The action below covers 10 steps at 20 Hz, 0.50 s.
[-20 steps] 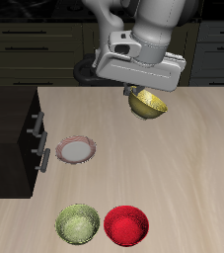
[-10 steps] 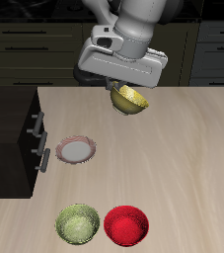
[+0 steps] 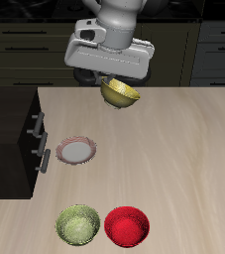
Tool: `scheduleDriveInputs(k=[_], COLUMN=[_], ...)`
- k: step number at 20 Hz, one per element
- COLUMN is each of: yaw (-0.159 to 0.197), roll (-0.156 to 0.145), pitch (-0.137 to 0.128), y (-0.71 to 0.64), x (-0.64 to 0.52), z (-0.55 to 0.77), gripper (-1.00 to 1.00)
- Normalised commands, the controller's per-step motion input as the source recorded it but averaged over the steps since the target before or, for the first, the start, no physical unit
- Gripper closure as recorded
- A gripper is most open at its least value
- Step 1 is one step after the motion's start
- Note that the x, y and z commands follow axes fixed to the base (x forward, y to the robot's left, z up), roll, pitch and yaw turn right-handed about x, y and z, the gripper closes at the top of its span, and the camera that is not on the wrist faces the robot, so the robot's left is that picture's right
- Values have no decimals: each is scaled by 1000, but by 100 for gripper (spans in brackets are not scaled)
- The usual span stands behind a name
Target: Place the yellow bowl on top of the wooden cabinet
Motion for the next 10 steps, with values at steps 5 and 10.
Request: scheduleDriveInputs(k=[5,10], yaw=[3,8], roll=[3,18], pitch=[-4,0], y=[-321,-250], x=[-51,-23], z=[25,28], gripper=[100,100])
